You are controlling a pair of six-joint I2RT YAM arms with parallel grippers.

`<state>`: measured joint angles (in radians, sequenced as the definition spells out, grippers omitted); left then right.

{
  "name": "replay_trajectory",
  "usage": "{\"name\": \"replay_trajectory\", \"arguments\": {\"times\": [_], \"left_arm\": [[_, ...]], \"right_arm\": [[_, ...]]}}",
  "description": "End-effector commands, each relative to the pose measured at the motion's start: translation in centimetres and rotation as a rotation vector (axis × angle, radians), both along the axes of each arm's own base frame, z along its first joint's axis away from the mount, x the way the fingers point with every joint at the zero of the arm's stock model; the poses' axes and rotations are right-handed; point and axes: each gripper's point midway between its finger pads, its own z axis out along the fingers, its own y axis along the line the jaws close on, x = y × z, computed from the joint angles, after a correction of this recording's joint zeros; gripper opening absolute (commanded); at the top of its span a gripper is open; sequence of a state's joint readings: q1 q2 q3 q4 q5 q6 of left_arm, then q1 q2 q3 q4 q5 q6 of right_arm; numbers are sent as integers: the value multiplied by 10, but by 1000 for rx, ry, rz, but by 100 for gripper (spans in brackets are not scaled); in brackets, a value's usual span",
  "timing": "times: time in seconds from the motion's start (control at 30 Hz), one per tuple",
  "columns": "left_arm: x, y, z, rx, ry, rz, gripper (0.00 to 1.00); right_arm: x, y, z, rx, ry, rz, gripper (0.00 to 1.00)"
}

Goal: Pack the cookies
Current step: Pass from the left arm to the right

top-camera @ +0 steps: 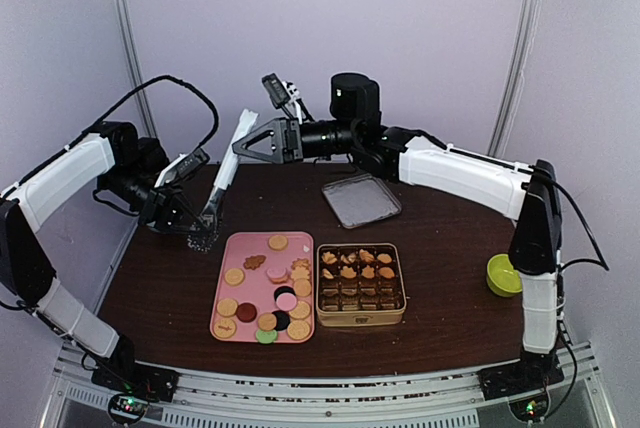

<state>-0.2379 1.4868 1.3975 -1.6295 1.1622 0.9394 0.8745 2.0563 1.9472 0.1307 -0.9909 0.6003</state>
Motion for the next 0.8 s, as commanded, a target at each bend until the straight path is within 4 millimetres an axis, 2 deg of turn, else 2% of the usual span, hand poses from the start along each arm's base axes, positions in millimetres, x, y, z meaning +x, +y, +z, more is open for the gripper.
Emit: {"name": "replay_trajectory", "arguments": {"times": [0.0, 0.2, 0.53, 0.63, 0.77], "left_arm": [[-3, -1, 5, -13, -18, -17, 0], [-5, 0, 7, -8, -38, -20, 0], [-6, 2, 4, 4, -43, -24, 0], [-7, 3, 1, 19, -45, -28, 0], [-8, 4, -3, 32, -48, -33, 0]], "right_arm": [[-8, 11, 13, 35, -17, 20, 70], [-10, 14, 9, 23, -17, 20, 63], [-13, 24, -14, -45, -3, 31, 56], [-11, 23, -11, -41, -12, 28, 52], [-11, 25, 4, -19, -33, 35, 46]]}}
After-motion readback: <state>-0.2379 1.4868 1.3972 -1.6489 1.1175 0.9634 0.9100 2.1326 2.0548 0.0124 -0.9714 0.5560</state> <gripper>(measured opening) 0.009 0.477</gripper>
